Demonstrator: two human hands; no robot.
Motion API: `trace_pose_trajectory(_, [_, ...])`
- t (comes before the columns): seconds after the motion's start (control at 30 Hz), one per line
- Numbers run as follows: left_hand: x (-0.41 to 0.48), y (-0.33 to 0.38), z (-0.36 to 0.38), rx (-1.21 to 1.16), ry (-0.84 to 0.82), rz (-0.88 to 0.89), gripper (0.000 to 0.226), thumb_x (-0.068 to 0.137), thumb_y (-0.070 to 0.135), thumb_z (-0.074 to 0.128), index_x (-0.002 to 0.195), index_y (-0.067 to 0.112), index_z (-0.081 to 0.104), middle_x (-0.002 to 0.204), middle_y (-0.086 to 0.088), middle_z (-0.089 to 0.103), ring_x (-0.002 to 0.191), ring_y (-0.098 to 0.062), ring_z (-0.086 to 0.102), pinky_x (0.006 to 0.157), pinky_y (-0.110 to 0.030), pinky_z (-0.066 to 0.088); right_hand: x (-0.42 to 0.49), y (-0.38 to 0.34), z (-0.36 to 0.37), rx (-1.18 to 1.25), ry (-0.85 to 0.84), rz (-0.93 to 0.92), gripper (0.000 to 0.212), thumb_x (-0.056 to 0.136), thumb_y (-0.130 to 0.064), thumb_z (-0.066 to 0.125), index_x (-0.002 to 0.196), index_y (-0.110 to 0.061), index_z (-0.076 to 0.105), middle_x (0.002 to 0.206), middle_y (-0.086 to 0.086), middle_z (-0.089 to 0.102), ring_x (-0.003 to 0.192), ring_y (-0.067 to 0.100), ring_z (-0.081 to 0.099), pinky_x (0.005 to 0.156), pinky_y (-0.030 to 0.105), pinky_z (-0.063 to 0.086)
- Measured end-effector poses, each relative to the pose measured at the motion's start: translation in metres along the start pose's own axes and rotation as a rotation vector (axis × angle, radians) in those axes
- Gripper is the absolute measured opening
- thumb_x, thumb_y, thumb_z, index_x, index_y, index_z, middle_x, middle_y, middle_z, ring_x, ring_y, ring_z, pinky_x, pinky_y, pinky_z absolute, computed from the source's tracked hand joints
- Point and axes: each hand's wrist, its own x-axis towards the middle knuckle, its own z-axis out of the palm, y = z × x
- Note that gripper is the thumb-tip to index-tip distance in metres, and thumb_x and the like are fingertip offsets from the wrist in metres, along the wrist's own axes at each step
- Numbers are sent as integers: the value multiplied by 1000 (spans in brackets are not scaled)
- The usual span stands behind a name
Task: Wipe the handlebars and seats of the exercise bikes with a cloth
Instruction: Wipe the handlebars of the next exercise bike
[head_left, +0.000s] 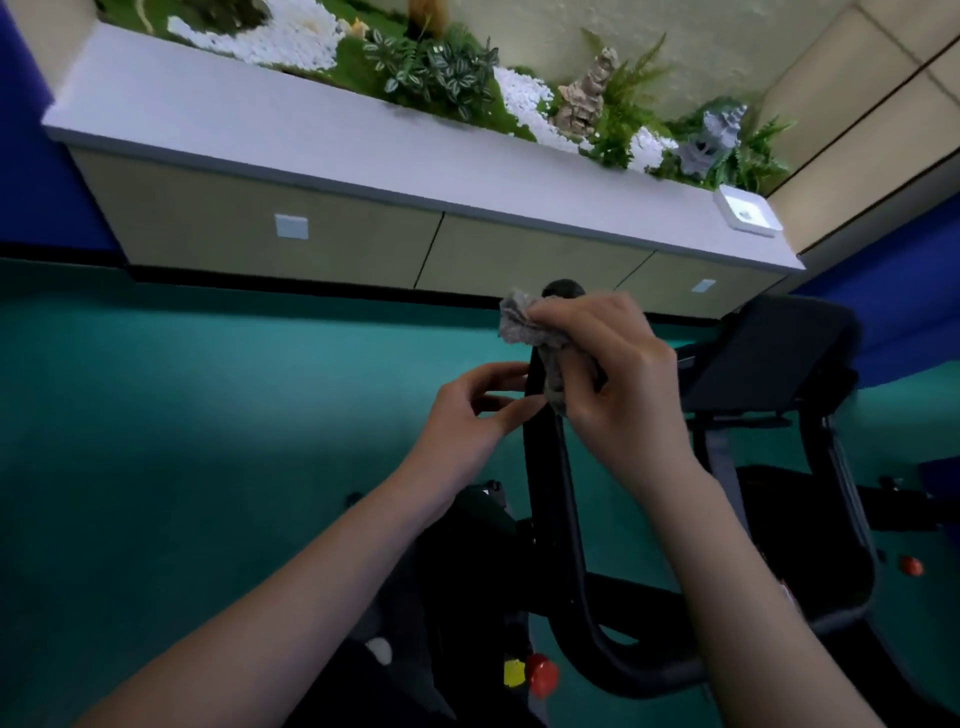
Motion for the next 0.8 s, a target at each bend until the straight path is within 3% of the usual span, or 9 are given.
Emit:
trace_pose_trajectory(0.17, [-13,-14,6,-54,121,-8,20,81,12,71,93,27,64,90,8,68,73,-1,61,67,-14,46,-12,6,-5,40,-189,-116,37,72,15,49,100,0,69,99,9,68,96,27,61,86,24,46])
trace_pose_trajectory(0.27, [-21,-23,9,-112,151,-18,20,81,14,71,96,26,66,86,14,68,70,4,61,66,-12,46,5,8,-12,39,-177,-140,38,72,14,52,101,-3,69,96,7,68,93,21,62,82,19,44])
trace_pose_trajectory(0.33, [-24,-25,12,-145,152,-8,19,81,15,72,96,25,68,84,14,68,69,4,61,64,-10,45,26,8,-14,-1,-199,-203,36,76,12,52,104,-4,68,97,7,67,94,22,61,80,22,45])
trace_pose_trajectory(0.5, [-28,-26,15,-184,144,-5,19,80,16,73,94,27,68,88,11,68,70,6,61,66,-7,45,59,8,-8,-231,-537,-354,27,82,8,51,102,-3,65,90,14,65,86,35,58,70,43,48])
trace_pose_trajectory(0.63, [-32,-30,17,-208,166,-33,24,81,15,71,104,17,66,94,5,68,67,5,59,66,-6,43,53,2,-5,-305,-718,-448,25,80,3,53,100,-7,64,85,10,65,79,34,60,67,43,49])
trace_pose_trajectory(0.8, [-38,-35,26,-296,173,-44,26,82,5,69,107,10,63,92,1,66,67,3,60,69,-7,46,35,-5,-3,-262,-819,-433,25,82,0,52,103,-7,64,86,10,64,82,31,60,70,42,47])
